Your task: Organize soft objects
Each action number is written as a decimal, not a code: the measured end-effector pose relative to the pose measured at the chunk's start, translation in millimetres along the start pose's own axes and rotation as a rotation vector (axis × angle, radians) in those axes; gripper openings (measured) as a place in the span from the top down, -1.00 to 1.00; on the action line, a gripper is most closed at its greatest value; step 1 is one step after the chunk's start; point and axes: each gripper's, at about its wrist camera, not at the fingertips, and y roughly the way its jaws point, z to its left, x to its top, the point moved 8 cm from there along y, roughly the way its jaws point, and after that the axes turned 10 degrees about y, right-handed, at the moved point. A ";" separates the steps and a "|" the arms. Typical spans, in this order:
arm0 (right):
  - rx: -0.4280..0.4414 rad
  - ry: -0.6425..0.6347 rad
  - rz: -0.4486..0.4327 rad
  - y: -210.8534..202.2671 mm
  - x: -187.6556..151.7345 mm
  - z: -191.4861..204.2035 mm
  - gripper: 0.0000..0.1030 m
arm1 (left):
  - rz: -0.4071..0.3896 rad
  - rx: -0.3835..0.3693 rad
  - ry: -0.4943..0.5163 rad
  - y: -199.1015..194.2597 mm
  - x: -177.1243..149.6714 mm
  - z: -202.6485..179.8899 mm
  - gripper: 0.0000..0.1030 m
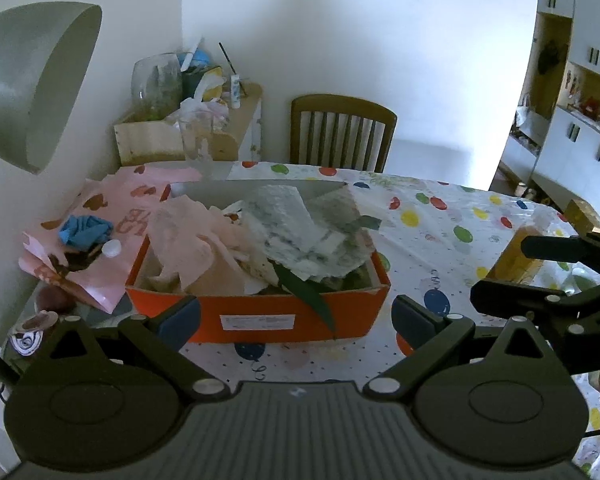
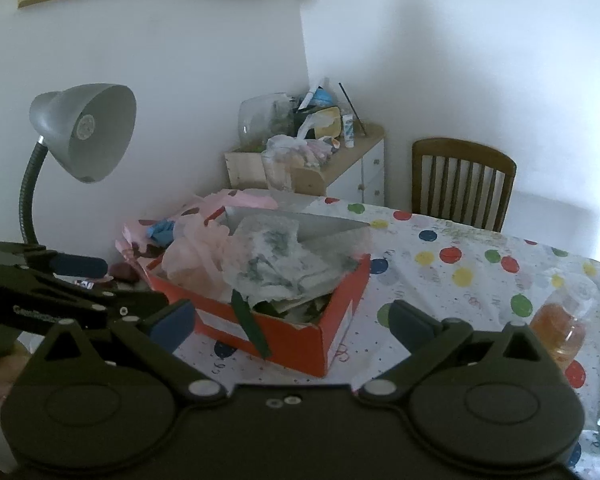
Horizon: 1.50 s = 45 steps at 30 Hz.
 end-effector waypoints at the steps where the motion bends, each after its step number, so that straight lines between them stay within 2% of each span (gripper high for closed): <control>1: -0.001 0.002 0.000 -0.2 -0.3 -0.8 -1.00 | -0.002 -0.003 -0.001 -0.9 -0.4 -0.6 -0.98; 14: -0.015 0.033 0.005 0.7 -4.3 -10.9 -1.00 | -0.016 -0.025 -0.007 -9.9 -0.6 -8.6 -0.98; 45: 0.005 0.017 0.015 6.0 -1.1 -7.0 -1.00 | -0.003 -0.009 -0.015 -5.5 -2.1 -10.9 -0.98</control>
